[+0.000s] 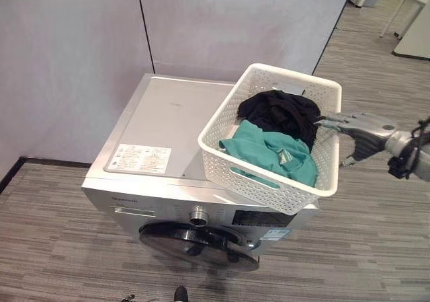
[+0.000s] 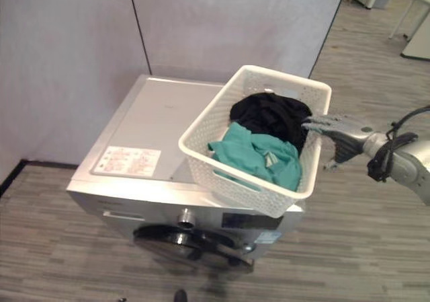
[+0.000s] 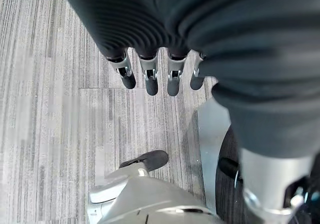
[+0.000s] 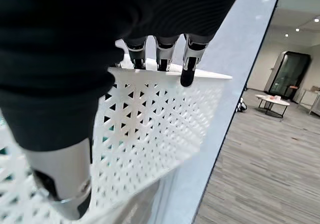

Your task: Grab the laundry basket,head to the washer,open it,put in the laundry and shut it.

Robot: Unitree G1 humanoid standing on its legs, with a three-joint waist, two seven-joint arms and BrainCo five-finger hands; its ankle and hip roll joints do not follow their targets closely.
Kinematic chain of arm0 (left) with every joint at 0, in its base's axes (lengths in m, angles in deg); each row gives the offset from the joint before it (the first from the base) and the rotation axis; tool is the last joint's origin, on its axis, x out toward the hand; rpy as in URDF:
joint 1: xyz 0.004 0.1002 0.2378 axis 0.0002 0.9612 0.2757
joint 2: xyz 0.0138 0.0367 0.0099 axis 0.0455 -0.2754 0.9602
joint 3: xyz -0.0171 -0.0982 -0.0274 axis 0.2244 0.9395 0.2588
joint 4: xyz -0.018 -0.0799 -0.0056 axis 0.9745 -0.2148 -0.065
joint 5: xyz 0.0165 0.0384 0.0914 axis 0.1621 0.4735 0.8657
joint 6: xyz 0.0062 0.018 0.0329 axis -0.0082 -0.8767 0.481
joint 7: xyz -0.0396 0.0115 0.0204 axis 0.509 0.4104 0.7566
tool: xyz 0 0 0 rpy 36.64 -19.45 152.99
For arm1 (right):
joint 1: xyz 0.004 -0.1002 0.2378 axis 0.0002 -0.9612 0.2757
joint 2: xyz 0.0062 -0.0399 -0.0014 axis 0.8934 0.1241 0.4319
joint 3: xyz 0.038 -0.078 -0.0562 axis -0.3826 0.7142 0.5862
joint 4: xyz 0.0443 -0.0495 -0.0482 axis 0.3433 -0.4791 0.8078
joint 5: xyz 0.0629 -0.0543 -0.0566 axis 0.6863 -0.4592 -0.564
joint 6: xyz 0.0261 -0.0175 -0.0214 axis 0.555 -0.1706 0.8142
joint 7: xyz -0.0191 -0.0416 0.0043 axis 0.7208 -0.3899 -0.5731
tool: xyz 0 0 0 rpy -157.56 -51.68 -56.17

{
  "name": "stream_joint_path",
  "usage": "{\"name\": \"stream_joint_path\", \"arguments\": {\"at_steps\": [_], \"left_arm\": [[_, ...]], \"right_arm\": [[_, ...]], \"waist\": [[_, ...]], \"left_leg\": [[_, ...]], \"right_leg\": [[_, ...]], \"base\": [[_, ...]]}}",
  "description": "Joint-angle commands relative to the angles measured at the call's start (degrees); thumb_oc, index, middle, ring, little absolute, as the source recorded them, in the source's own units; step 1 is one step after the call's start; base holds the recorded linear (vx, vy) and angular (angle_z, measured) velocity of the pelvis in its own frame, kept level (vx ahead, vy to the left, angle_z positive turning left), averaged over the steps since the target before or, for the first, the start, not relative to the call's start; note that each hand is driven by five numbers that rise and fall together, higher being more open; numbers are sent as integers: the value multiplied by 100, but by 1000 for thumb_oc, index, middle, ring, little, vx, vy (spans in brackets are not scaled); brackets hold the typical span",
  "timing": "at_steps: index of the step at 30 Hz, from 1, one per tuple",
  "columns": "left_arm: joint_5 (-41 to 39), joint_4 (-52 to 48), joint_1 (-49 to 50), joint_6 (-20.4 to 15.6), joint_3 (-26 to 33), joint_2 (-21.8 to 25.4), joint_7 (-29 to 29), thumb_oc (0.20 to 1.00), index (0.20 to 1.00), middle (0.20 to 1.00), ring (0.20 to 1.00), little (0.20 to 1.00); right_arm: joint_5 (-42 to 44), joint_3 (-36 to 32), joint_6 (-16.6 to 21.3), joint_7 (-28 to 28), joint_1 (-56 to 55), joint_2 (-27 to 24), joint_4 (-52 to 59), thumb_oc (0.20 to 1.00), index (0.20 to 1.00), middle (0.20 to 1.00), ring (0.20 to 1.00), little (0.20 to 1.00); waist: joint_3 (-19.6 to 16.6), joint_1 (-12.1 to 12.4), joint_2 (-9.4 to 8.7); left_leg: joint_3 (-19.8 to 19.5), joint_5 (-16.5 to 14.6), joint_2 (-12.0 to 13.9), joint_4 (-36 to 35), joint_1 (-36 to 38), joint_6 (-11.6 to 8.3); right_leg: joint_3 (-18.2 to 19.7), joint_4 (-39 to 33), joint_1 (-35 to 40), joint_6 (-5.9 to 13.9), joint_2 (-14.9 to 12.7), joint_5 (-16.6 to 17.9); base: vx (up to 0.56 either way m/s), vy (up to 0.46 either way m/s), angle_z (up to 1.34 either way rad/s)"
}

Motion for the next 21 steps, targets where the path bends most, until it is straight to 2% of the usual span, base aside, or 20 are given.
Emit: {"name": "stream_joint_path", "arguments": {"at_steps": [1, 3, 5, 6, 9, 21], "left_arm": [[113, 115, -32, -126, -4, 200, -14, 1000, 1000, 1000, 1000, 1000], [88, 92, -28, -119, 11, 196, -16, 1000, 1000, 1000, 1000, 1000], [91, 99, -25, -115, -6, 170, -18, 1000, 1000, 1000, 1000, 1000], [91, 99, -24, -115, -2, 167, -18, 1000, 1000, 1000, 1000, 1000], [91, 108, -4, -111, -21, 178, -25, 1000, 1000, 1000, 1000, 1000], [127, 155, -64, -70, 22, 272, 20, 1000, 1000, 1000, 1000, 1000]], "right_arm": [[-168, 193, 25, -120, 335, 310, 32, 1000, 1000, 1000, 1000, 1000], [-199, 262, -1, -77, 367, 334, 56, 1000, 1000, 1000, 1000, 1000], [-141, 380, -16, -46, 497, 367, 23, 489, 489, 489, 489, 489], [-140, 397, -16, -47, 514, 369, 19, 451, 451, 451, 451, 451], [-146, 448, -63, -69, 595, 414, -35, 200, 200, 200, 200, 200], [313, 445, -214, 148, 974, 682, 204, 200, 200, 200, 200, 200]], "waist": [[-235, 265, -375], [-233, 284, -385], [-235, 295, -401], [-235, 289, -398], [-231, 313, -438], [-260, 342, -546]], "left_leg": [[-134, -165, -155, -54, 246, -203], [-141, -173, -165, -54, 246, -200], [-154, -180, -180, -54, 240, -198], [-155, -180, -180, -54, 240, -198], [-177, -196, -191, -54, 227, -192], [-126, -277, -199, -54, 283, -160]], "right_leg": [[819, -957, 250, 596, -219, 1232], [800, -955, 257, 603, -228, 1226], [785, -954, 263, 608, -241, 1223], [784, -954, 263, 608, -241, 1223], [755, -933, 253, 613, -261, 1232], [814, -882, 239, 629, -280, 1235]], "base": [[32, 13, 0], [0, 0, 0], [0, 0, 0], [0, 0, 0], [0, 0, 0], [3, 1, 1]]}}
